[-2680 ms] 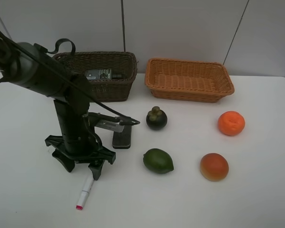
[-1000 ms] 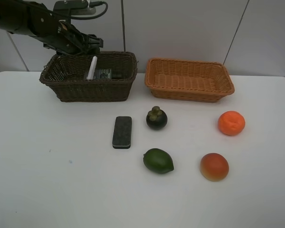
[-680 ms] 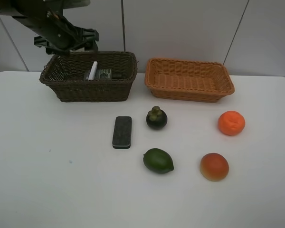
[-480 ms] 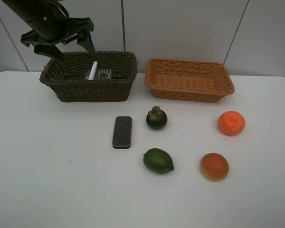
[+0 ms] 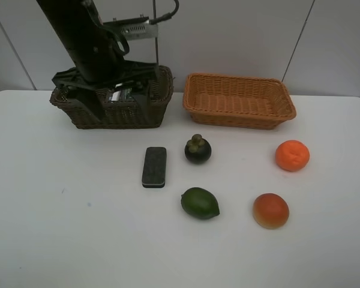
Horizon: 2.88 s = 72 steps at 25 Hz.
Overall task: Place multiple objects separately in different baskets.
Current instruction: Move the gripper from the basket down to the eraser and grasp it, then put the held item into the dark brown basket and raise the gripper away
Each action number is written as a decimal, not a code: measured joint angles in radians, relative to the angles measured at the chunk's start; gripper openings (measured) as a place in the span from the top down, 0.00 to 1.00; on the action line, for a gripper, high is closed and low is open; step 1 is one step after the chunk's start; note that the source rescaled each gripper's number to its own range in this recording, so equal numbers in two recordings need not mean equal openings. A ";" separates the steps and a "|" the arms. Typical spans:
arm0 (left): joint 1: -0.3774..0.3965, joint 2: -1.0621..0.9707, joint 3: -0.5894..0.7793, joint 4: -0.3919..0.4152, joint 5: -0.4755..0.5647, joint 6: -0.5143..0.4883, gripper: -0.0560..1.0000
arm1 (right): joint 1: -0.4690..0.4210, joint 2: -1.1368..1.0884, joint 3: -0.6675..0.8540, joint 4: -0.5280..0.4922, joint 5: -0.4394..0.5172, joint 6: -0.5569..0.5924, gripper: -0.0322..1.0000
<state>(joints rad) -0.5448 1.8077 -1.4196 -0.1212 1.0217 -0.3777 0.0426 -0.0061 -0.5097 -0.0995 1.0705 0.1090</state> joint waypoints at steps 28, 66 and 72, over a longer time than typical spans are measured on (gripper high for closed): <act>-0.122 0.371 0.000 0.079 -0.260 -0.134 0.00 | 0.000 0.000 0.000 0.000 0.000 0.000 0.00; -0.093 0.098 0.001 0.110 -0.513 -0.023 0.44 | 0.000 0.000 0.000 0.000 0.000 0.000 0.00; 0.075 0.121 0.001 0.161 -0.886 -0.014 0.44 | 0.000 0.000 0.000 0.000 0.000 0.000 0.00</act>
<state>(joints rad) -0.4697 1.9284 -1.4189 0.0393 0.1356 -0.3922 0.0426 -0.0061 -0.5097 -0.0995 1.0705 0.1090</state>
